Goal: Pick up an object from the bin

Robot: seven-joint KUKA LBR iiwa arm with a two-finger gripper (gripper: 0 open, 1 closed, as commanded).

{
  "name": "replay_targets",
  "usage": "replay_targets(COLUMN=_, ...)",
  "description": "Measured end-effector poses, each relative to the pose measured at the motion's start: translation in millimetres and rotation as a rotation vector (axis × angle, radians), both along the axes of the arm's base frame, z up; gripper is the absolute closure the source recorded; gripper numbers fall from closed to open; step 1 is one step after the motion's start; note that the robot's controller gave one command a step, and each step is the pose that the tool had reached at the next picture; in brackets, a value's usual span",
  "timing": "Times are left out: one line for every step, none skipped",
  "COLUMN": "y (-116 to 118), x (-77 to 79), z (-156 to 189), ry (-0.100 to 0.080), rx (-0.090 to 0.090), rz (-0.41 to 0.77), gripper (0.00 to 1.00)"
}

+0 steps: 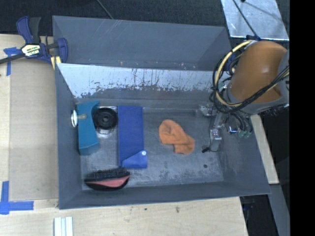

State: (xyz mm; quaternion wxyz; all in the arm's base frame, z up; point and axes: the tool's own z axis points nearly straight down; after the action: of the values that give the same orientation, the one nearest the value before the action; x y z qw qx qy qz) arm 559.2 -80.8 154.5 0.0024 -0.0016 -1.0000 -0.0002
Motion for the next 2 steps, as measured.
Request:
replay_targets(y=0, x=1.9, z=5, ry=-0.008, rx=-0.001, rz=0.002, gripper=0.00)
replay_targets(y=8, x=1.0, z=-48, ry=-0.015, rx=-0.002, rz=0.020, gripper=0.00)
